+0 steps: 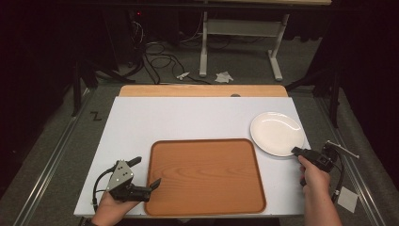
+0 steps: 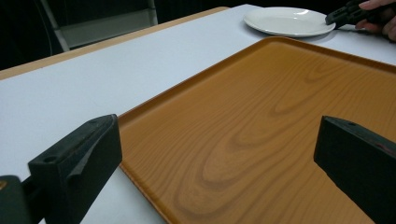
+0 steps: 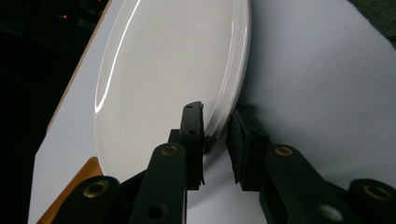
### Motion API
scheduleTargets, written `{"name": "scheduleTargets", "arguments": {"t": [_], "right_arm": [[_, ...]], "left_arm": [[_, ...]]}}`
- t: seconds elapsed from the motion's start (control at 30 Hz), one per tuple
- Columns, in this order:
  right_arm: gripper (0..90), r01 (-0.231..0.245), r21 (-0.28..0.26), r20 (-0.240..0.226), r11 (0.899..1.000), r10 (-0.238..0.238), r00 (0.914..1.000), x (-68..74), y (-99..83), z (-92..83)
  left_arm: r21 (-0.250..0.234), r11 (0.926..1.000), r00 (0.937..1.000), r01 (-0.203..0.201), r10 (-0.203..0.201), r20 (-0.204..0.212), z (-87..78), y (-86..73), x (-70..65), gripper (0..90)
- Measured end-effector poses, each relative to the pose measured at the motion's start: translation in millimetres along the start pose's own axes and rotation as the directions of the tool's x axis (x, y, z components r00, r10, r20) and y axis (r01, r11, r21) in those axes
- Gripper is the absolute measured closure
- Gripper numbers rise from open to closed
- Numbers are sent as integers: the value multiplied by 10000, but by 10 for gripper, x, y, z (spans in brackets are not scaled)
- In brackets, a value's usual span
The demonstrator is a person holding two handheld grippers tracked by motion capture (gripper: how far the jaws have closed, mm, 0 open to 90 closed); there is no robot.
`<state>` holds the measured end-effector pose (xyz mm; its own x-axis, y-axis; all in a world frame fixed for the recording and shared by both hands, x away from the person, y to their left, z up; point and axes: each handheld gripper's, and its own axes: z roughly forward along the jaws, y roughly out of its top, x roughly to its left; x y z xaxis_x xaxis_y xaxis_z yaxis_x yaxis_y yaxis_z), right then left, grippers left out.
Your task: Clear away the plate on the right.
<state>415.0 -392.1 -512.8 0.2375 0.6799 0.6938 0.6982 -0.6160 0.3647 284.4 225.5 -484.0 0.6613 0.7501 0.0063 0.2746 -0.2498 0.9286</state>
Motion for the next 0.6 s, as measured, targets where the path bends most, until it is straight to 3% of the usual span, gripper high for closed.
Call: {"name": "scheduleTargets", "arguments": {"t": [0.2, 0.33, 0.6], "right_arm": [[816, -411, -3, -253, 9992, 411, 9988, -28, 2, -11], [850, -826, -180, -811, 9964, 809, 9934, -41, 0, -44], [883, -1126, -509, -1219, 9923, 1058, 9869, -25, -14, -66]], "left_arm": [[-37, 10000, 10000, 18, -18, -39, -12, 2, 0, 17], [-30, 10000, 10000, 18, -18, -24, -7, 3, -2, 18], [-57, 10000, 10000, -4, 4, -62, -16, 5, 0, 18]]}}
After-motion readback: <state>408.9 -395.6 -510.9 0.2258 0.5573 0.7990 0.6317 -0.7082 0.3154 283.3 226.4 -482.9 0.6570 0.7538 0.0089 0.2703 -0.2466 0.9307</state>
